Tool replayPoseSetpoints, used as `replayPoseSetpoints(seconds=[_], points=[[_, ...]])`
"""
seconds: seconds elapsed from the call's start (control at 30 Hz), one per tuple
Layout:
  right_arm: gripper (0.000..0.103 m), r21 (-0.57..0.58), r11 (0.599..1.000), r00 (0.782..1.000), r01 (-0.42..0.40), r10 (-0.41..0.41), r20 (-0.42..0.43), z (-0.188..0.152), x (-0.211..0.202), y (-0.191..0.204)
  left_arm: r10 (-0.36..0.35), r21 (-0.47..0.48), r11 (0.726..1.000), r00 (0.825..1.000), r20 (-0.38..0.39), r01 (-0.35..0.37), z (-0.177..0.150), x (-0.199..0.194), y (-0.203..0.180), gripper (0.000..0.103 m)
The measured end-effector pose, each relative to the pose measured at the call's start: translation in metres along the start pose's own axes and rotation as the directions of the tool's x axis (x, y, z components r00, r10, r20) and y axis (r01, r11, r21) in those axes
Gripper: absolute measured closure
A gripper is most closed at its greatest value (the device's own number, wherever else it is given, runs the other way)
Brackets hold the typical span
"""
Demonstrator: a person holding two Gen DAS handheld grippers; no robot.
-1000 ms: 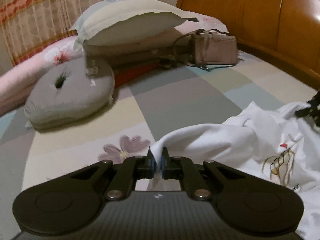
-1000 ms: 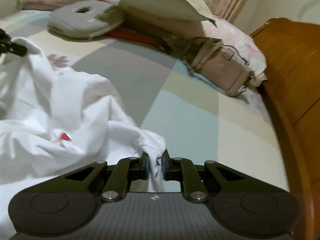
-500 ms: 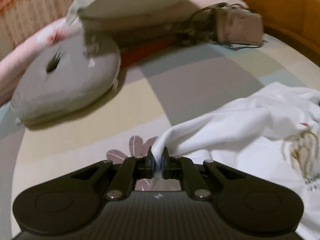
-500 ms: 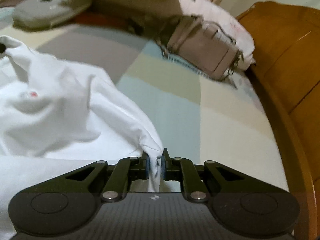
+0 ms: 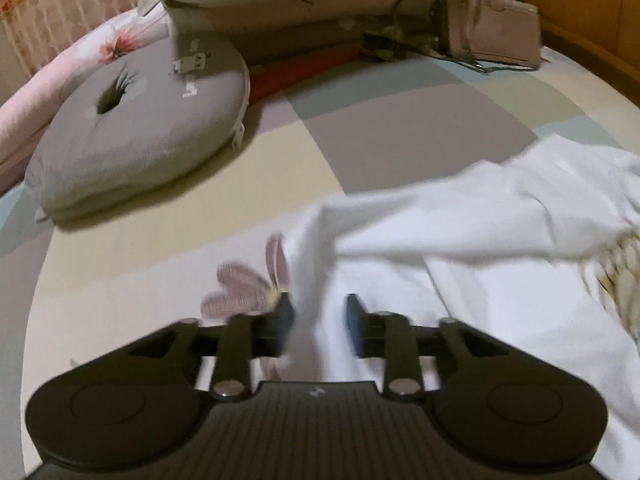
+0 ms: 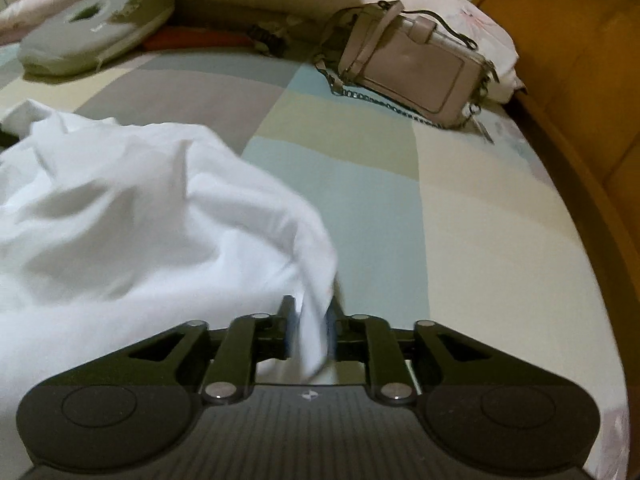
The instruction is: Fold clothes
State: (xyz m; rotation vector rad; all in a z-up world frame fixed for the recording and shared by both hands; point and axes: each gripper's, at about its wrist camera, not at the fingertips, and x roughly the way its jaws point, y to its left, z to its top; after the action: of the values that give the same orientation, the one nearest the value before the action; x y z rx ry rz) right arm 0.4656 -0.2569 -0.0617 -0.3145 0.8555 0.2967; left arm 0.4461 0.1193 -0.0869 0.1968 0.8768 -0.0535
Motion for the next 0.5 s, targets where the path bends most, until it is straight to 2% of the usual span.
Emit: replayPoseSetpoints(seconds=[0.07,0.13,0.33,0.5], points=[[0.058,0.016,1.000,1.000,-0.027,0.027,-0.002,-0.016,-0.018,0.001,-0.021,0.004,1.000,1.000,0.013,0.021,-0.016,-0.019,-0.005,0.059],[0.042,0.026,0.998,0.999,-0.051,0.051,-0.005,-0.034,-0.038,0.006,-0.041,0.008,0.999,0.999,0.025,0.041,-0.033,-0.039,-0.010,0.059],[0.018,0.037,0.998,0.998,-0.057,0.057,0.017,-0.101,-0.106,0.039,-0.099,0.006,0.995,0.992,0.084,0.099,-0.087,-0.108,-0.032,0.045],[0.003,0.118,0.991,0.998,-0.066,0.063,0.029,-0.139,-0.143,0.069,-0.088,-0.010,0.996,0.991,0.102,0.089,-0.116,-0.141,-0.058,0.034]])
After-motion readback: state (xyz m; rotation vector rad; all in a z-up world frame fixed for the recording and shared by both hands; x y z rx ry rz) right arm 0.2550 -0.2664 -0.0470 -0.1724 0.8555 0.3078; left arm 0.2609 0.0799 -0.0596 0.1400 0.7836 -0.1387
